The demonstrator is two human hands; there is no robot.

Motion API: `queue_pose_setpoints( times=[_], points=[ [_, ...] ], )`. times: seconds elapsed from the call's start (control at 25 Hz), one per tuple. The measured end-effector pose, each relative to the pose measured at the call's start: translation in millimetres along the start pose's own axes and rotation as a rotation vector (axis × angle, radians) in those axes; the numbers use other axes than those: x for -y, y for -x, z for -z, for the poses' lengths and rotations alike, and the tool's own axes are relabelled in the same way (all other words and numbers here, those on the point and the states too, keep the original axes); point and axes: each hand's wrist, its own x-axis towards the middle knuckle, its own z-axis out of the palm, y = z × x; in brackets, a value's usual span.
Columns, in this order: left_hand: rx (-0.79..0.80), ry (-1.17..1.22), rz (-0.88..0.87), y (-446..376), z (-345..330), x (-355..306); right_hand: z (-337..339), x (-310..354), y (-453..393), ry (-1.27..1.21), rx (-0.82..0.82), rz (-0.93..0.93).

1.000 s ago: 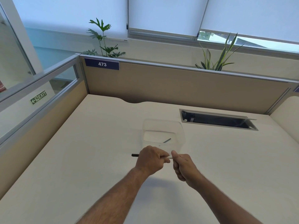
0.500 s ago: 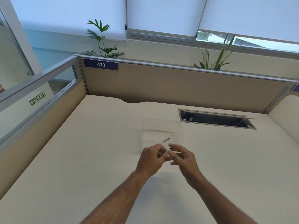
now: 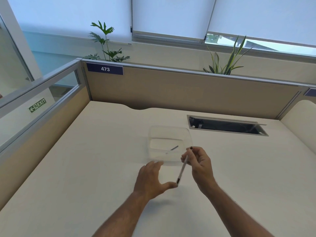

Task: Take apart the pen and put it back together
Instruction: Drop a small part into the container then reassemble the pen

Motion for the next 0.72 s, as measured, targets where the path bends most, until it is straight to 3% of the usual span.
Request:
queue_pose_setpoints(
  times=[0.12,0.32,0.72],
  points=[
    [0.106,-0.219,0.022,7,-14,19,0,1,0,-0.066,-0.016,-0.009],
    [0.152,-0.342,0.089,12,-26,37,-5,1,-2,-0.194,-0.067,-0.114],
    [0.141,-0.377,0.135,18,-37,47,-11,13,-6,-0.299,-0.106,-0.254]
  ],
)
